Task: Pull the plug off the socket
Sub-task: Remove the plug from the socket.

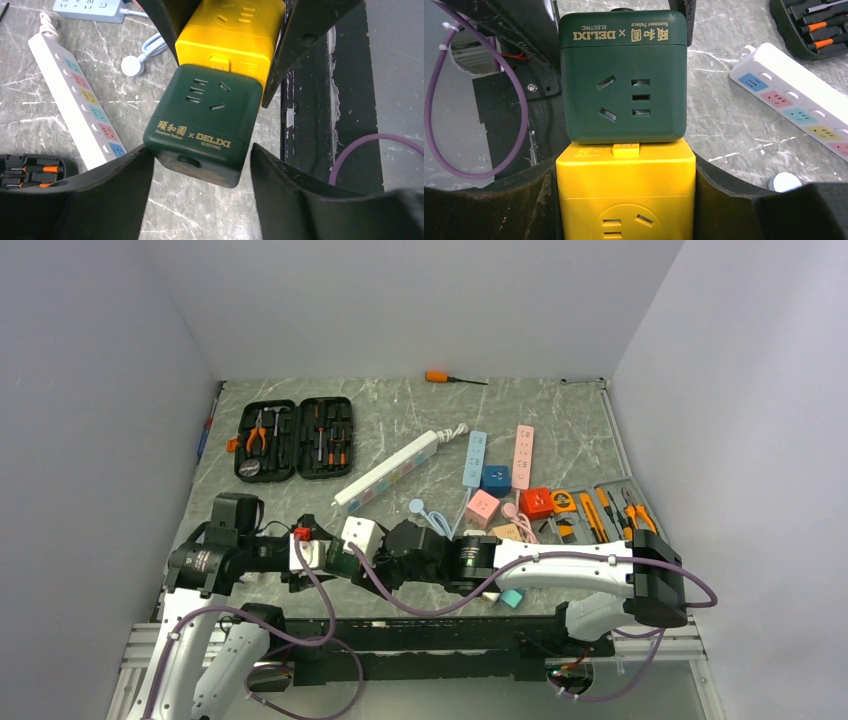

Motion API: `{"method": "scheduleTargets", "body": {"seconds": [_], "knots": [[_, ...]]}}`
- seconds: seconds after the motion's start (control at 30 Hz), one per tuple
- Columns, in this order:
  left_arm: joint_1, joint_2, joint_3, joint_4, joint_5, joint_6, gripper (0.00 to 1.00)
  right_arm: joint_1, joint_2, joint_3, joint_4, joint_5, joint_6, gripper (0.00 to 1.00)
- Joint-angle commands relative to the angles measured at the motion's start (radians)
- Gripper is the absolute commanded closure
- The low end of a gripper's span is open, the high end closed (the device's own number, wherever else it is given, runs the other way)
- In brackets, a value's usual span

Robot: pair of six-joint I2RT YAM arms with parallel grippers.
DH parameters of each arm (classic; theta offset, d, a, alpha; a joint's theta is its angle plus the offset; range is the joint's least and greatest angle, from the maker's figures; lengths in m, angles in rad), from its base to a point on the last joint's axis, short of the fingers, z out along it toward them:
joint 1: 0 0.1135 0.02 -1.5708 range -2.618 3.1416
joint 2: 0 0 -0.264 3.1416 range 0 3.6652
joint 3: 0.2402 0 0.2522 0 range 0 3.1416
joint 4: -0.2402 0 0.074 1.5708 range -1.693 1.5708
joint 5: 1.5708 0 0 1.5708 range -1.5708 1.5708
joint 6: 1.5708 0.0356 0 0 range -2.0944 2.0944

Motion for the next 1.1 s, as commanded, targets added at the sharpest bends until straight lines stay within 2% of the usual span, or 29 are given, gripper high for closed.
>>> {"method": "scheduleTargets", "body": {"seconds": [0.0,0.13,0.23,0.4,0.43,0.53,0.67,0.8,0.87,0.9,0.93,0.97,1.0,1.07], "knots": [[0.004,-0.002,0.028,0.048,0.068,-0.033,0.32,0.01,-0.001,0.058,0.07,0.002,-0.006,1.0],[0.004,-0.007,0.049,-0.019,0.062,0.024,0.45,0.011,-0.012,0.042,0.068,0.02,0.0,1.0],[0.004,-0.01,0.055,-0.061,0.022,0.053,0.49,0.011,-0.033,0.021,0.068,0.04,0.005,1.0],[0.004,0.007,0.042,-0.045,-0.102,0.012,0.84,0.011,-0.067,-0.019,0.058,0.065,0.026,1.0],[0.004,0.015,0.041,-0.04,-0.13,0.004,0.87,0.011,-0.074,-0.029,0.057,0.068,0.03,1.0],[0.004,0.029,0.04,-0.029,-0.191,-0.005,0.82,0.011,-0.094,-0.058,0.055,0.074,0.045,1.0],[0.004,-0.005,0.029,0.055,-0.237,-0.093,0.62,0.011,-0.115,-0.093,0.057,0.09,0.051,1.0],[0.004,-0.033,0.025,0.11,-0.276,-0.153,0.54,0.012,-0.136,-0.119,0.056,0.108,0.086,1.0],[0.004,-0.037,0.029,0.121,-0.309,-0.169,0.54,0.011,-0.144,-0.135,0.06,0.115,0.091,1.0],[0.004,-0.035,0.033,0.097,-0.311,-0.136,0.6,0.011,-0.15,-0.142,0.061,0.117,0.095,1.0],[0.004,-0.027,0.036,0.07,-0.307,-0.099,0.8,0.012,-0.155,-0.15,0.062,0.119,0.096,1.0],[0.004,-0.014,0.044,0.047,-0.311,-0.084,0.94,0.011,-0.159,-0.156,0.062,0.122,0.097,1.0],[0.004,0.005,0.055,0.02,-0.316,-0.082,1.0,0.01,-0.162,-0.161,0.063,0.125,0.098,1.0],[0.005,0.035,0.069,-0.004,-0.309,-0.093,1.0,0.011,-0.162,-0.166,0.062,0.132,0.095,1.0]]}}
